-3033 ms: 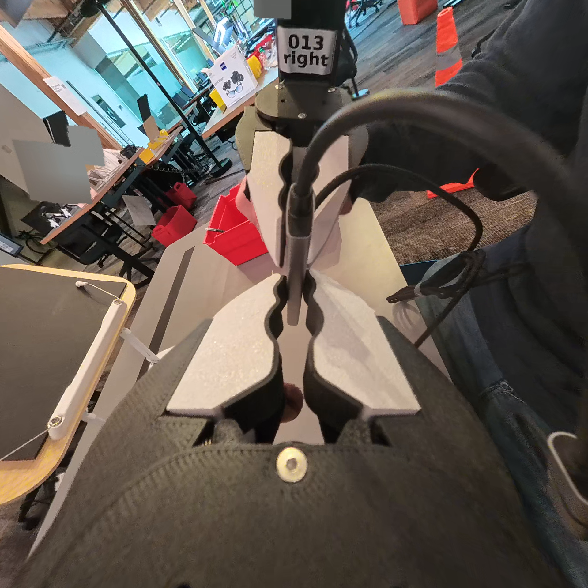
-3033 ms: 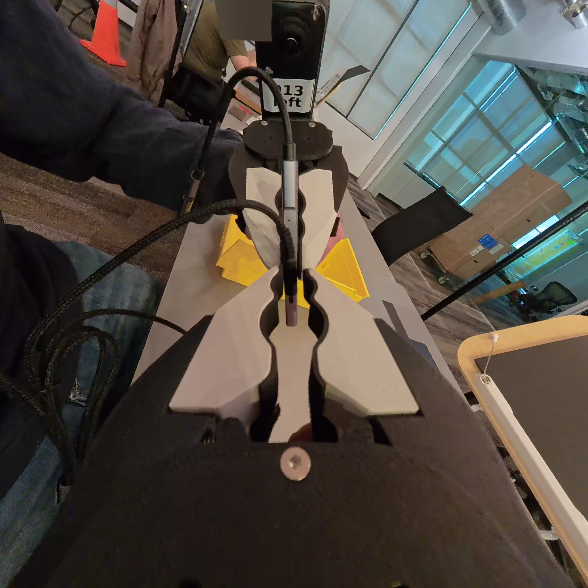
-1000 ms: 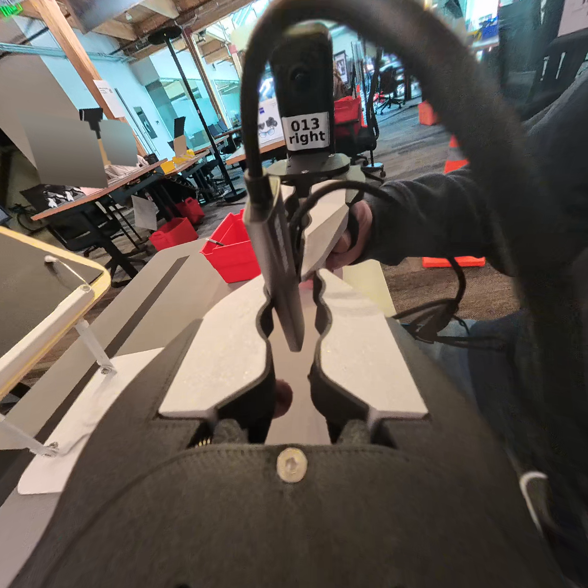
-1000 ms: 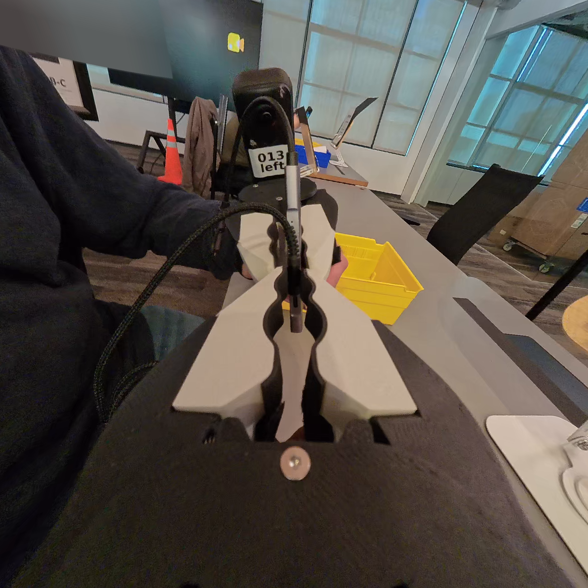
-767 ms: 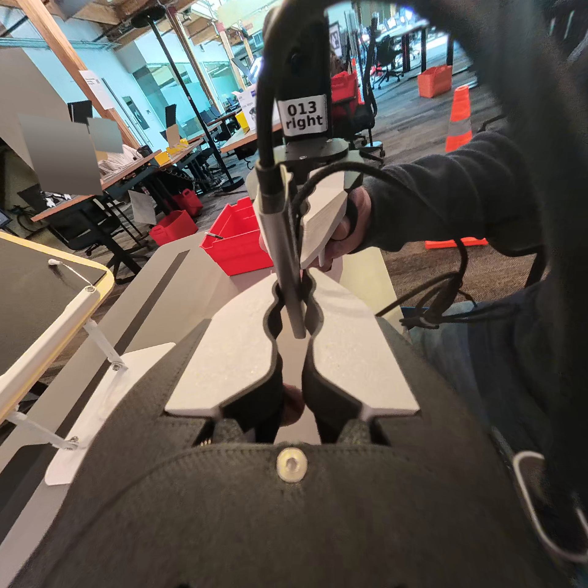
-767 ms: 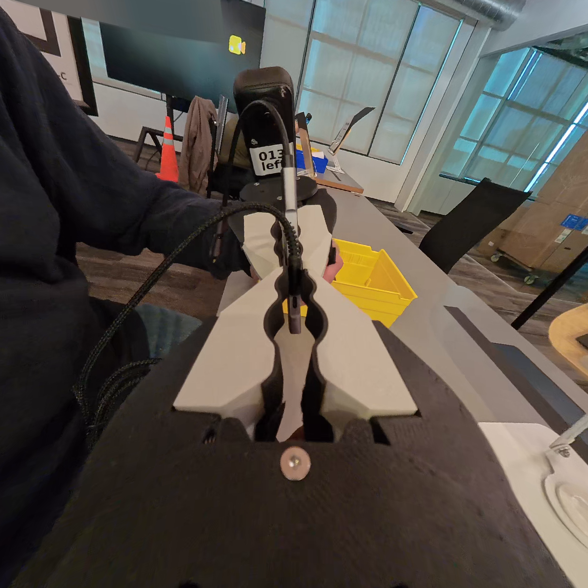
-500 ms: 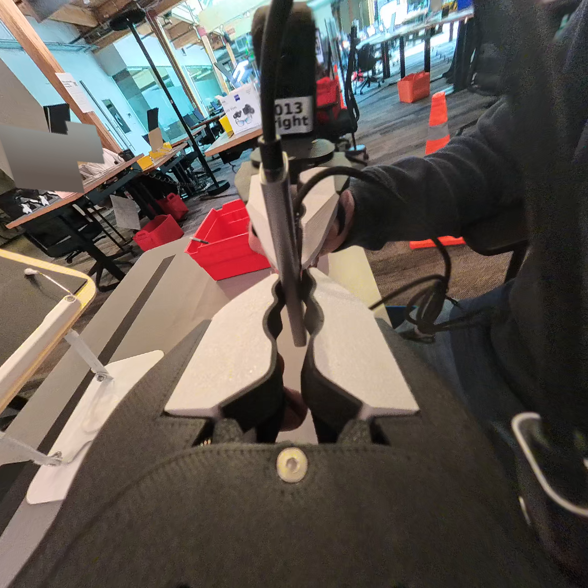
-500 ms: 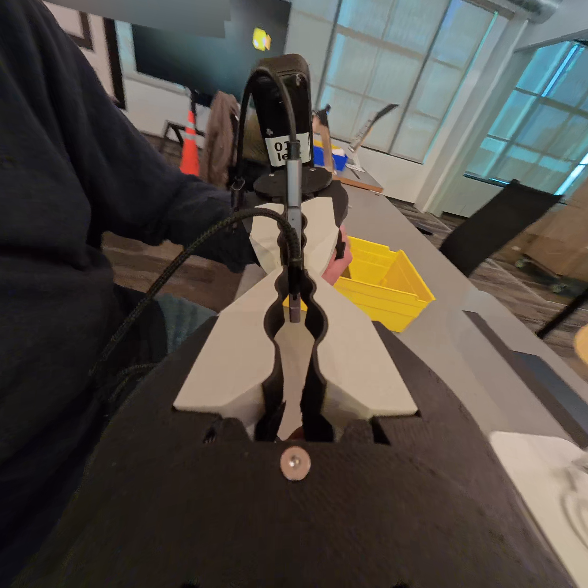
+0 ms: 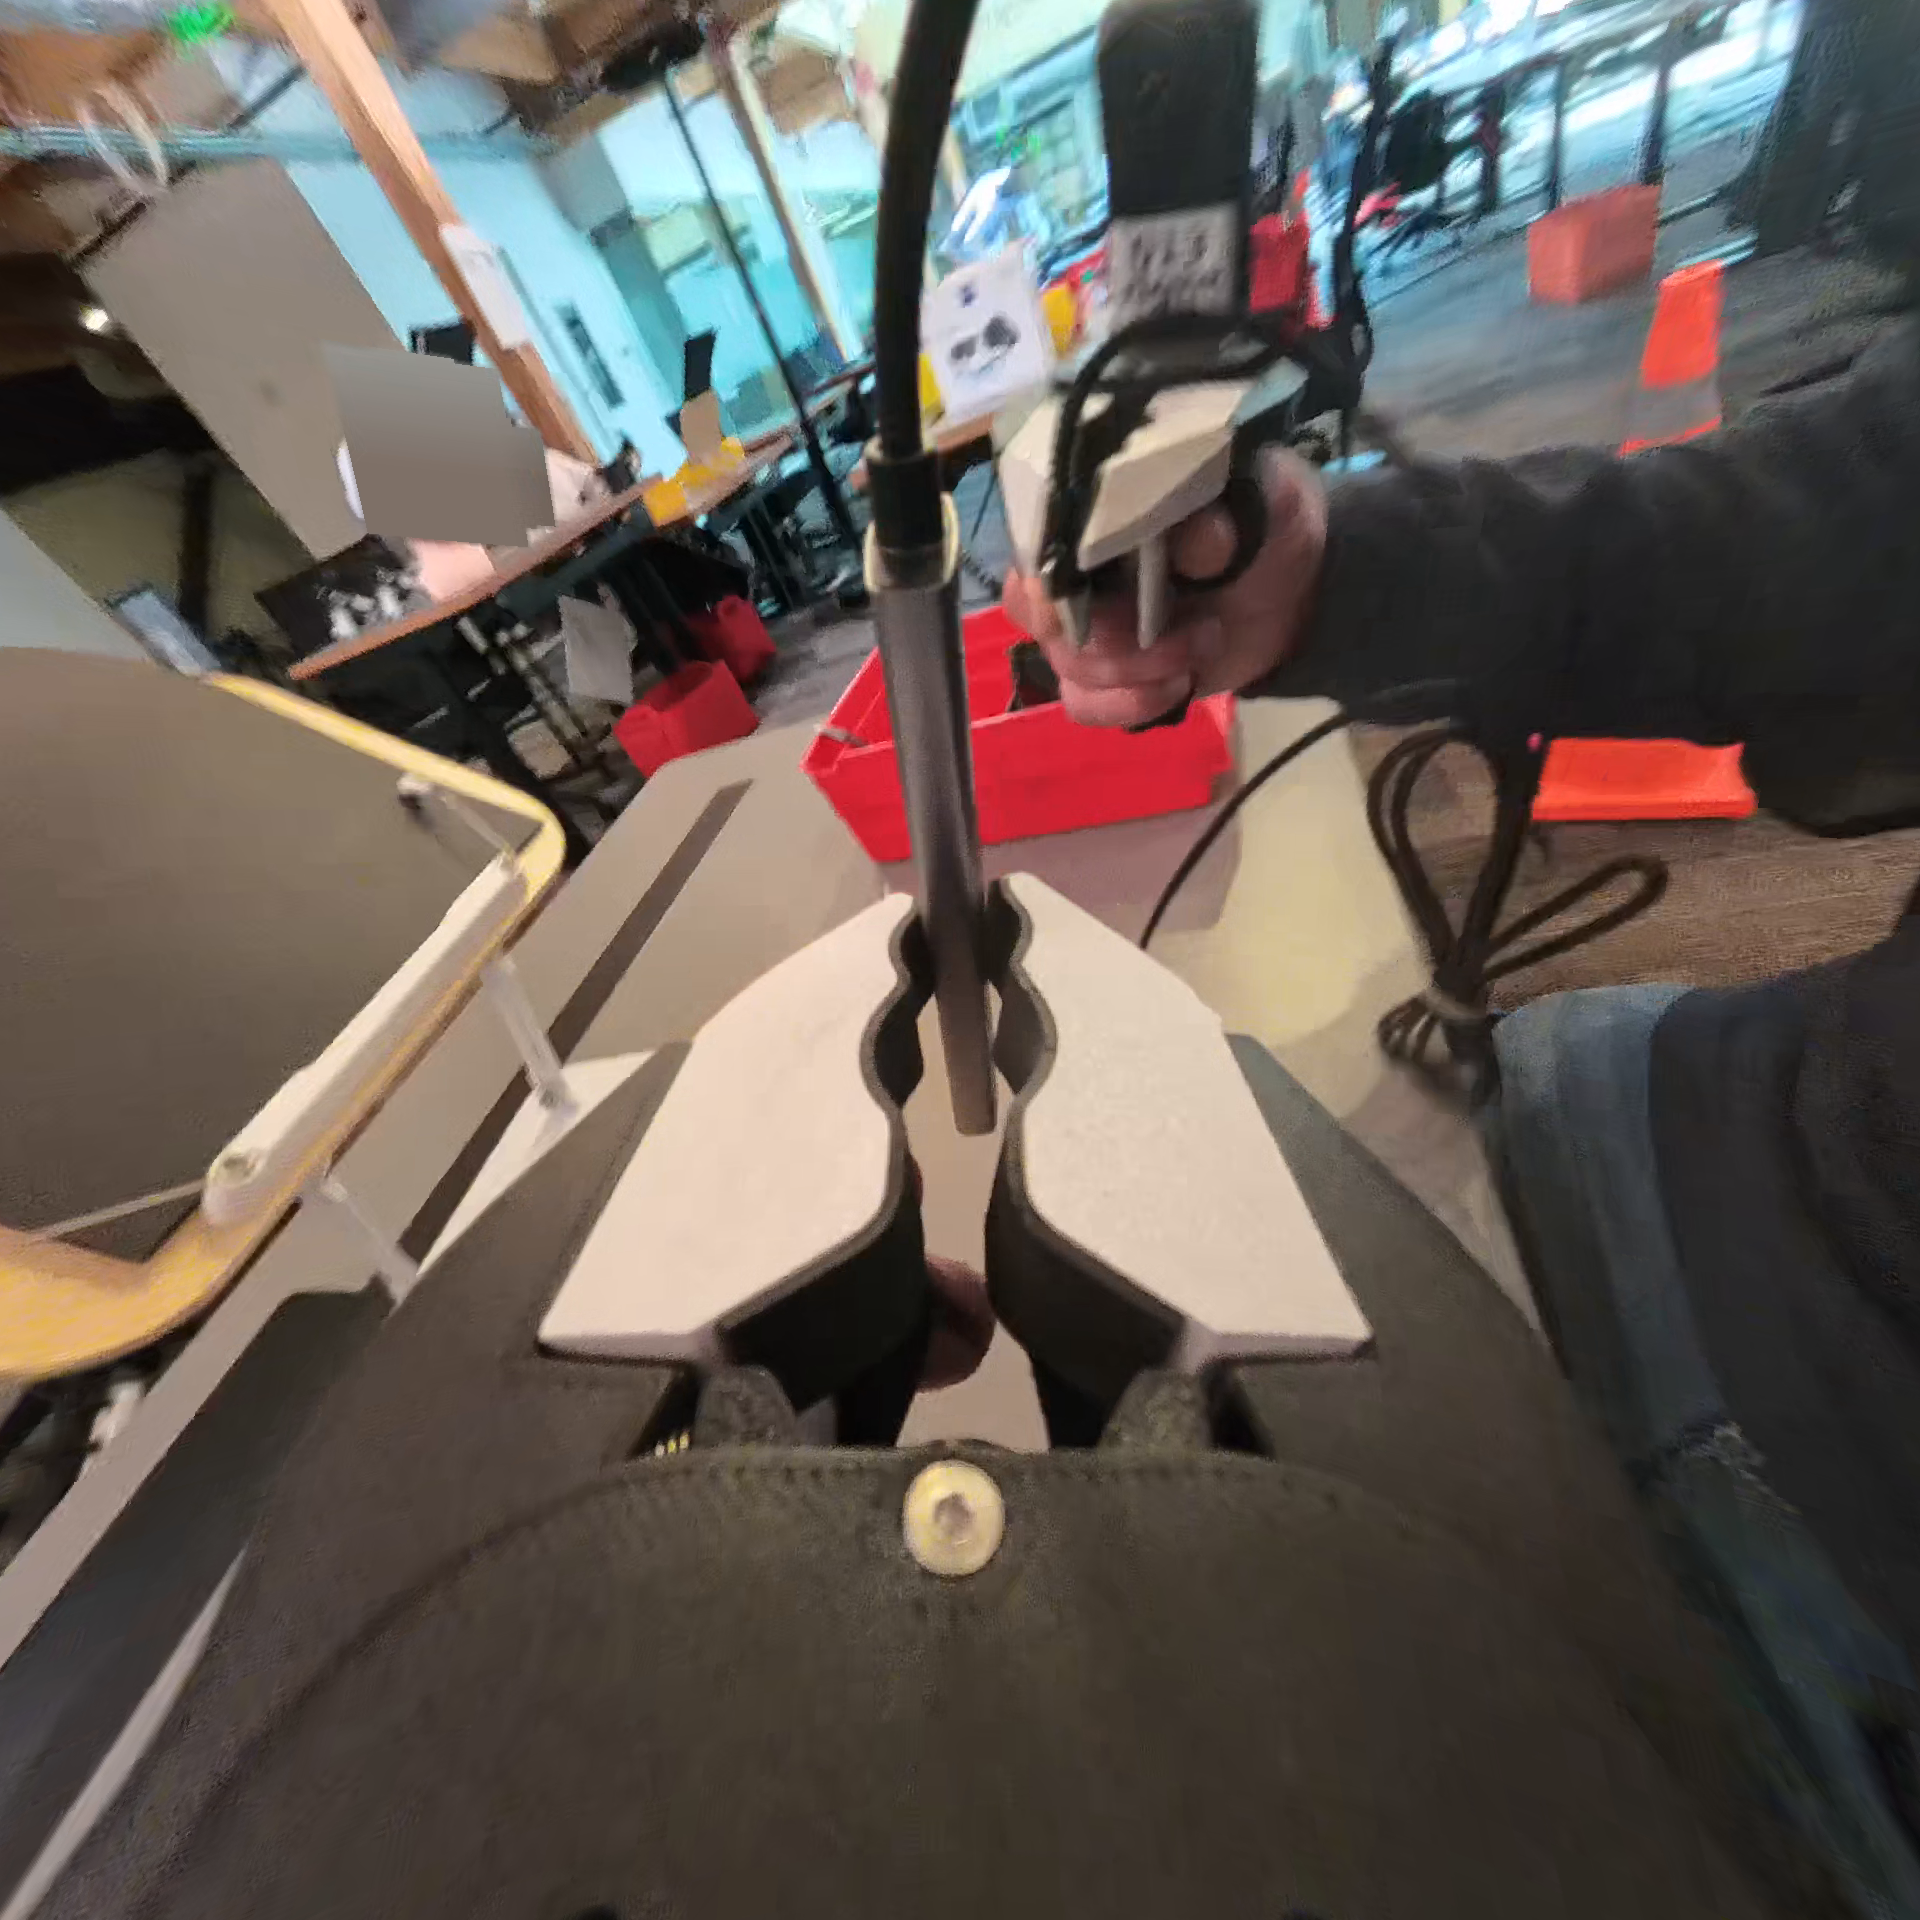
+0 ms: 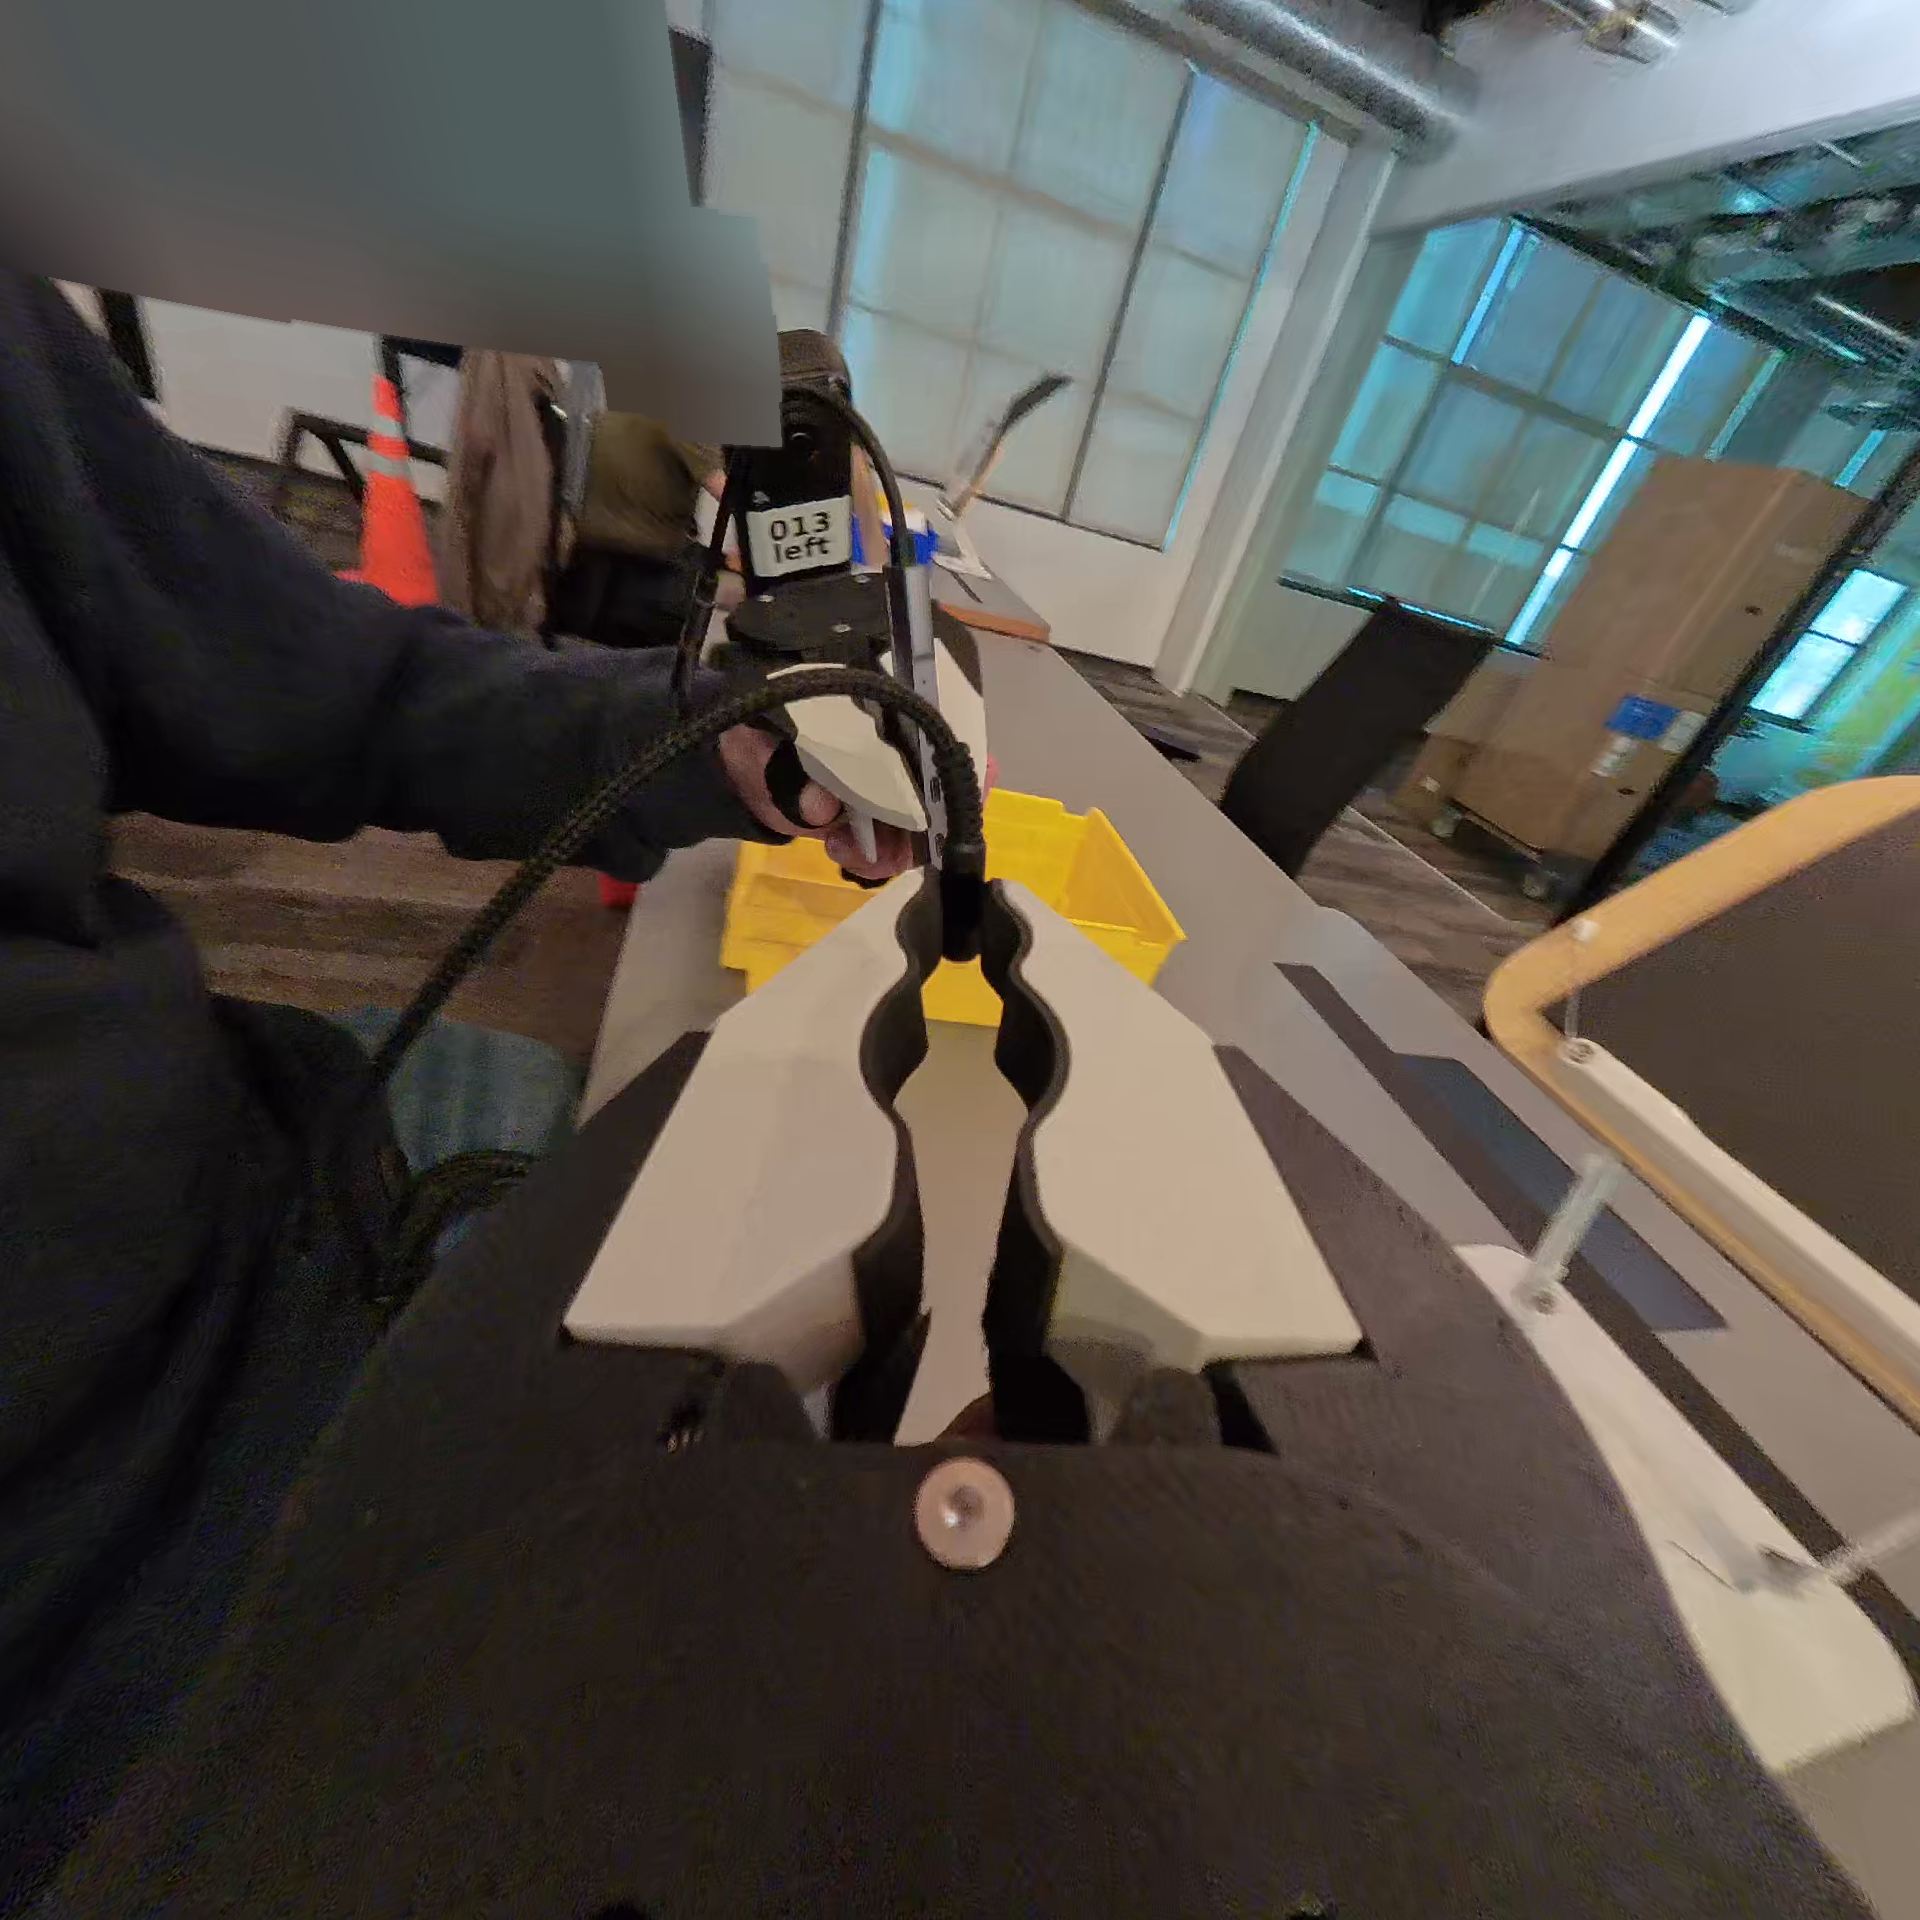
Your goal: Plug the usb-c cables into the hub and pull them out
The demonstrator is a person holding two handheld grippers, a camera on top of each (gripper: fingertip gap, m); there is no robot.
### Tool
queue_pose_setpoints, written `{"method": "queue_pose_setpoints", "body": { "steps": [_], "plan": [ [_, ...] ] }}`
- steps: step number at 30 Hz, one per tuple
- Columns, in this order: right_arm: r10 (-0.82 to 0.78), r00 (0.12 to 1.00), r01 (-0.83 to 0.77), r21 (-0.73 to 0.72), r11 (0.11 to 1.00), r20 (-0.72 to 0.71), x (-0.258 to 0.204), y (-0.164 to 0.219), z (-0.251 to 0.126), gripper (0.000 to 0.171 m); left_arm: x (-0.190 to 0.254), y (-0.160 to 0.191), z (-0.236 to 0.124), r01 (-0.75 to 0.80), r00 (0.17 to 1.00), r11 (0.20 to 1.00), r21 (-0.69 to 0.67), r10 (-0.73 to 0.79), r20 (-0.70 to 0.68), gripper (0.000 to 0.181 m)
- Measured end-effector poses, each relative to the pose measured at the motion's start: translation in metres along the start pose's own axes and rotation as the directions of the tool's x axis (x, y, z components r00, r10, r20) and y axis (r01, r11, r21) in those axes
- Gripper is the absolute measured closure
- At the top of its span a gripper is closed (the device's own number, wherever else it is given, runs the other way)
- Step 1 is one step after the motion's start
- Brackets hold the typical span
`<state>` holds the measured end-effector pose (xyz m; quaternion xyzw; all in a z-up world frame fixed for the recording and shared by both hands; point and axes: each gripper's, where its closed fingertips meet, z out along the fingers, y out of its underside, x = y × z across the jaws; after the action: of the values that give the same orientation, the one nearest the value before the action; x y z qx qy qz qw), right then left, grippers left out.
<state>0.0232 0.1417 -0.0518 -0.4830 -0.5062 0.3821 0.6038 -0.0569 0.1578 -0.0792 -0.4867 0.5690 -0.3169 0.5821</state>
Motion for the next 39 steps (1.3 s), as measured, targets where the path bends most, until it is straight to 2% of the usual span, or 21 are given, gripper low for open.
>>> {"method": "queue_pose_setpoints", "body": {
  "steps": [1, 3, 6, 8, 11, 18, 24, 27, 32, 35, 39],
  "plan": [
    [-0.015, 1.000, 0.015, -0.023, 1.000, -0.024, 0.004, 0.000, 0.001, 0.168, -0.007, 0.009, -0.001, 0.008, 0.999, 1.000, -0.018, -0.008, 0.033, 0.172],
    [-0.040, 0.996, 0.035, -0.071, 0.997, -0.079, 0.013, -0.002, -0.003, 0.168, -0.007, 0.017, -0.003, 0.030, 0.999, 0.999, -0.038, -0.029, 0.015, 0.172],
    [-0.100, 0.977, 0.066, -0.178, 0.982, -0.190, 0.035, -0.009, -0.018, 0.167, -0.015, 0.024, -0.001, 0.002, 0.998, 0.996, -0.089, 0.004, 0.063, 0.172],
    [-0.137, 0.956, 0.076, -0.231, 0.970, -0.261, 0.050, -0.020, -0.034, 0.167, -0.017, 0.029, 0.001, 0.022, 0.998, 0.995, -0.095, -0.016, 0.064, 0.172],
    [-0.216, 0.891, 0.076, -0.339, 0.938, -0.399, 0.080, -0.038, -0.072, 0.167, -0.014, 0.037, 0.003, -0.023, 0.997, 0.989, -0.149, 0.033, 0.066, 0.172],
    [-0.381, 0.625, 0.046, -0.455, 0.889, -0.681, 0.134, -0.120, -0.192, 0.167, -0.023, 0.045, -0.002, -0.013, 0.995, 0.983, -0.181, 0.031, 0.092, 0.172],
    [-0.509, 0.402, 0.000, -0.556, 0.831, -0.761, 0.153, -0.173, -0.283, 0.167, -0.025, 0.049, -0.001, -0.033, 0.993, 0.977, -0.211, 0.055, 0.100, 0.172],
    [-0.540, 0.342, -0.084, -0.597, 0.798, -0.769, 0.162, -0.160, -0.319, 0.167, -0.026, 0.052, -0.001, -0.030, 0.993, 0.975, -0.222, 0.053, 0.102, 0.172],
    [-0.529, 0.313, -0.238, -0.605, 0.760, -0.789, 0.169, -0.087, -0.362, 0.167, -0.024, 0.057, 0.000, -0.023, 0.994, 0.972, -0.233, 0.047, 0.096, 0.172],
    [-0.527, 0.301, -0.287, -0.603, 0.745, -0.795, 0.168, -0.050, -0.372, 0.167, -0.023, 0.061, 0.002, -0.025, 0.995, 0.969, -0.247, 0.049, 0.091, 0.172],
    [-0.534, 0.287, -0.288, -0.603, 0.744, -0.795, 0.169, -0.050, -0.372, 0.167, -0.020, 0.066, 0.005, -0.026, 0.995, 0.965, -0.261, 0.049, 0.083, 0.172]
  ]
}}
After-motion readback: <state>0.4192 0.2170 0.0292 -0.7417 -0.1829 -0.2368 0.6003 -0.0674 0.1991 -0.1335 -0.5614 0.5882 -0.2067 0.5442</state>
